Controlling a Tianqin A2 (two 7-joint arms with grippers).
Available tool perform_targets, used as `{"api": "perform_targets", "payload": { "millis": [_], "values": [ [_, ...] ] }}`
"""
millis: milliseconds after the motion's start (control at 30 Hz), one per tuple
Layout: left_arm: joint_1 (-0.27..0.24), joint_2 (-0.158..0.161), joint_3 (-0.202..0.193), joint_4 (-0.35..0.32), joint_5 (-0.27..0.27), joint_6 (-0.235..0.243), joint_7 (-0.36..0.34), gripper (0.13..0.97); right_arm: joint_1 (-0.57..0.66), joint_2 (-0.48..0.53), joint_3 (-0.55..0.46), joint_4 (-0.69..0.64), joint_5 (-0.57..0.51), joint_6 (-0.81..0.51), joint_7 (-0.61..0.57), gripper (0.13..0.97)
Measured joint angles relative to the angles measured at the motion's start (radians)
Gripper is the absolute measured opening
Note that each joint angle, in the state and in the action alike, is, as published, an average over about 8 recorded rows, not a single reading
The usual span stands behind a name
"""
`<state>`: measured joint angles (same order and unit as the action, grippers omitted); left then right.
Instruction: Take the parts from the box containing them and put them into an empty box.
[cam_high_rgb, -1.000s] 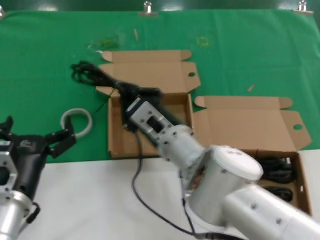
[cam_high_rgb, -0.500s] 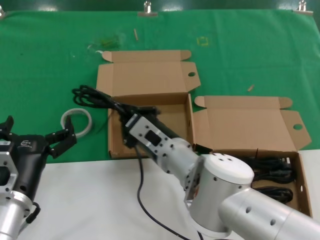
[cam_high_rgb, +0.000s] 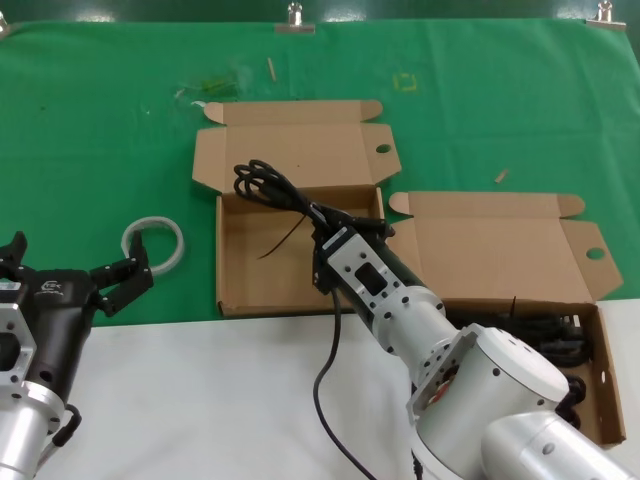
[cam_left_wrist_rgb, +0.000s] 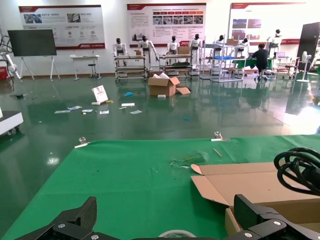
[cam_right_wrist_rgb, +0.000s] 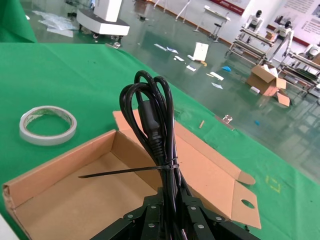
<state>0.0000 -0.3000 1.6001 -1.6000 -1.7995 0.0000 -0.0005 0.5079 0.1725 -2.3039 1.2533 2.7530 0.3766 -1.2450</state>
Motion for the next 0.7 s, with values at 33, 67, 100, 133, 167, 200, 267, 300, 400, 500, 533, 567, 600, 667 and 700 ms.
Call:
{"api": "perform_targets", "payload": {
  "millis": [33,67,100,133,167,200,267,300,400,500,533,567,600,667,700],
  "values": [
    [0.000,0.000,0.000,0.000,0.000,0.000,0.000,0.965,-0.003,0.000,0.005,0.003,0.000,-0.002,-0.001,0.188],
    [0.000,0.000,0.000,0.000,0.000,0.000,0.000,0.965,-0.006,0.000,0.009,0.005,0.000,-0.004,-0.001,0.188],
    [0.000,0.000,0.000,0.000,0.000,0.000,0.000,0.965,-0.008,0.000,0.013,0.007,0.000,-0.006,-0.001,0.188],
    [0.000,0.000,0.000,0.000,0.000,0.000,0.000,0.965,-0.009,0.000,0.016,0.009,0.000,-0.008,0.000,0.188],
    [0.000,0.000,0.000,0.000,0.000,0.000,0.000,0.965,-0.011,0.000,0.018,0.010,0.000,-0.009,0.001,0.188],
    [0.000,0.000,0.000,0.000,0.000,0.000,0.000,0.965,-0.012,0.000,0.020,0.011,0.000,-0.011,0.001,0.192],
    [0.000,0.000,0.000,0.000,0.000,0.000,0.000,0.965,-0.014,0.000,0.024,0.014,0.000,-0.013,0.002,0.201],
    [0.000,0.000,0.000,0.000,0.000,0.000,0.000,0.965,-0.016,0.000,0.026,0.015,0.000,-0.014,0.002,0.205],
    [0.000,0.000,0.000,0.000,0.000,0.000,0.000,0.965,-0.021,0.000,0.034,0.019,0.000,-0.015,-0.001,0.218],
    [0.000,0.000,0.000,0.000,0.000,0.000,0.000,0.965,-0.029,0.000,0.044,0.024,0.000,-0.015,-0.005,0.235],
    [0.000,0.000,0.000,0.000,0.000,0.000,0.000,0.965,-0.032,0.000,0.047,0.025,0.000,-0.015,-0.006,0.248],
    [0.000,0.000,0.000,0.000,0.000,0.000,0.000,0.965,-0.034,0.000,0.050,0.027,0.000,-0.015,-0.008,0.260],
    [0.000,0.000,0.000,0.000,0.000,0.000,0.000,0.965,-0.036,0.000,0.053,0.028,0.000,-0.014,-0.009,0.273],
    [0.000,0.000,0.000,0.000,0.000,0.000,0.000,0.965,-0.042,0.000,0.058,0.032,0.000,-0.013,-0.012,0.298],
    [0.000,0.000,0.000,0.000,0.000,0.000,0.000,0.965,-0.045,0.000,0.061,0.034,0.000,-0.012,-0.014,0.311]
  ]
}}
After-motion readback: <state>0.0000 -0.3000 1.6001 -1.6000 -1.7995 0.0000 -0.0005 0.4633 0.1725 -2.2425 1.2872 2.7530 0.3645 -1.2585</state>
